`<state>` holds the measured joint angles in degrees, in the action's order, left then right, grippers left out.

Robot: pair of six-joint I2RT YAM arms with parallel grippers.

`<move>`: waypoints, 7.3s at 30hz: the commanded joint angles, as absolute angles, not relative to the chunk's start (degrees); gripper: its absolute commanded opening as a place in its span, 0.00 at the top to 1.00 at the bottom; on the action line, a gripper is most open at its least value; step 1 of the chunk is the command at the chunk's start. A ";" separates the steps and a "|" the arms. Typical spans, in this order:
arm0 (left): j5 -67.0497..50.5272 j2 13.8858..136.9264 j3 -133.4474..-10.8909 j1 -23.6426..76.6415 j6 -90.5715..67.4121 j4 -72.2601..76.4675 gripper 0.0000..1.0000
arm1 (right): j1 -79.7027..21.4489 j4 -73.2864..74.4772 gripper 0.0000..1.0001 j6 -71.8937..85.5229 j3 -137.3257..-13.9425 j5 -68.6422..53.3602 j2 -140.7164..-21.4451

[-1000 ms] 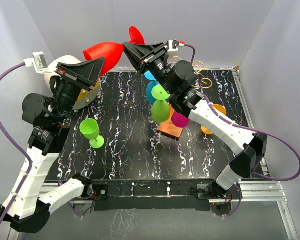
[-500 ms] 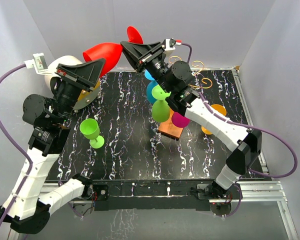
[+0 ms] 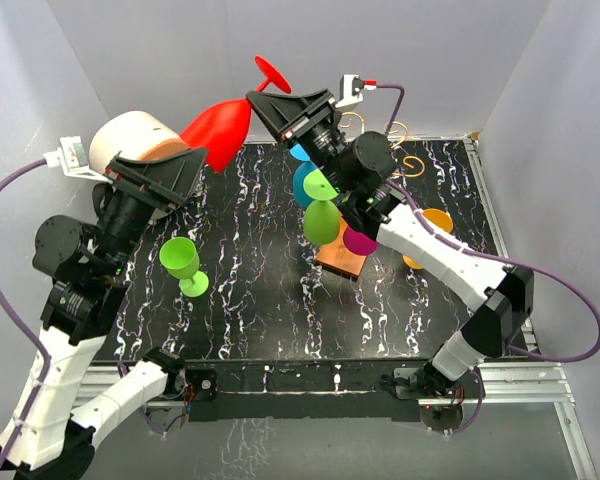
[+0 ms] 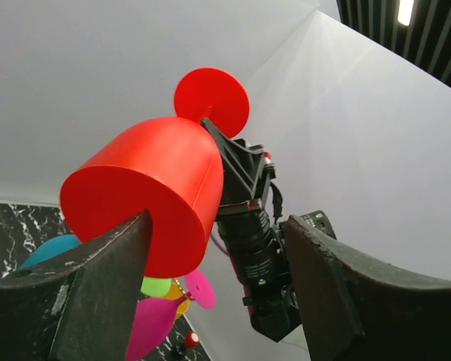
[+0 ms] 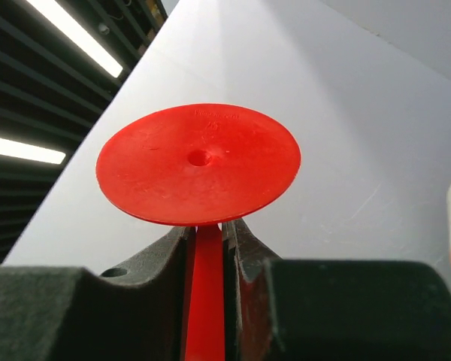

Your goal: Place the wine glass upside down on the wine glass rack

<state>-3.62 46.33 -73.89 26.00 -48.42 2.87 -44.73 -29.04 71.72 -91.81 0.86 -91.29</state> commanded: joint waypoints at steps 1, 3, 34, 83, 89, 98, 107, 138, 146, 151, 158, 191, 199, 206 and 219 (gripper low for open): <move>-1.26 41.31 -71.78 26.02 -46.79 -1.41 0.29 | -45.00 -34.17 1.00 57.90 -87.85 1.54 -84.06; -0.86 39.86 -71.34 25.99 -45.64 -3.34 0.27 | -45.00 -34.80 1.00 52.58 -84.91 1.03 -81.51; -18.21 44.84 -72.58 26.02 -52.61 -1.95 0.22 | -44.99 -14.69 1.00 11.99 -66.99 -23.30 -57.58; -32.01 53.48 -69.05 26.02 -77.11 -0.80 0.65 | -45.62 -11.64 1.00 3.86 -73.37 -31.15 -70.57; -31.67 54.01 -69.48 26.04 -76.62 -1.33 0.94 | -45.62 -10.98 1.00 3.23 -73.27 -30.86 -70.71; -20.64 51.88 -74.59 26.02 -66.29 -11.94 1.00 | -45.62 -11.95 0.72 5.80 -72.26 -30.54 -70.14; -10.66 49.60 -75.14 26.02 -62.26 -11.24 1.00 | -45.62 -10.93 0.24 7.82 -69.87 -28.34 -64.45; -10.55 75.58 -93.15 24.82 -64.94 -4.54 1.00 | -45.63 4.23 0.18 18.47 -71.56 -14.12 -40.28; -9.76 86.26 -104.46 23.33 -59.19 -6.40 1.00 | -45.62 4.81 0.18 18.22 -72.91 -14.22 -39.71; -14.16 95.01 -113.17 22.85 -59.40 -8.50 1.00 | -45.61 3.06 0.18 20.35 -71.28 -14.96 -38.49; -17.23 102.32 -120.29 22.85 -61.68 -6.51 1.00 | -45.62 1.72 0.18 21.49 -69.78 -17.75 -36.74; -20.65 109.88 -116.44 26.05 -74.74 1.11 1.00 | -45.62 -0.14 0.18 22.20 -66.43 -17.93 -35.86; -21.27 107.56 -113.04 26.63 -72.16 -1.46 1.00 | -45.62 -0.53 0.18 22.44 -66.36 -18.11 -35.76; -22.41 107.80 -113.12 27.86 -71.49 -0.74 1.00 | -45.62 -0.87 0.18 22.50 -66.23 -18.44 -36.05; -21.72 105.18 -110.47 30.26 -72.78 0.10 1.00 | -45.62 -0.97 0.18 22.43 -65.23 -18.28 -35.09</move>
<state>-20.47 110.78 -110.93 29.58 -72.25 -1.72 -45.36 1.50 22.48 -64.93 -18.13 -35.73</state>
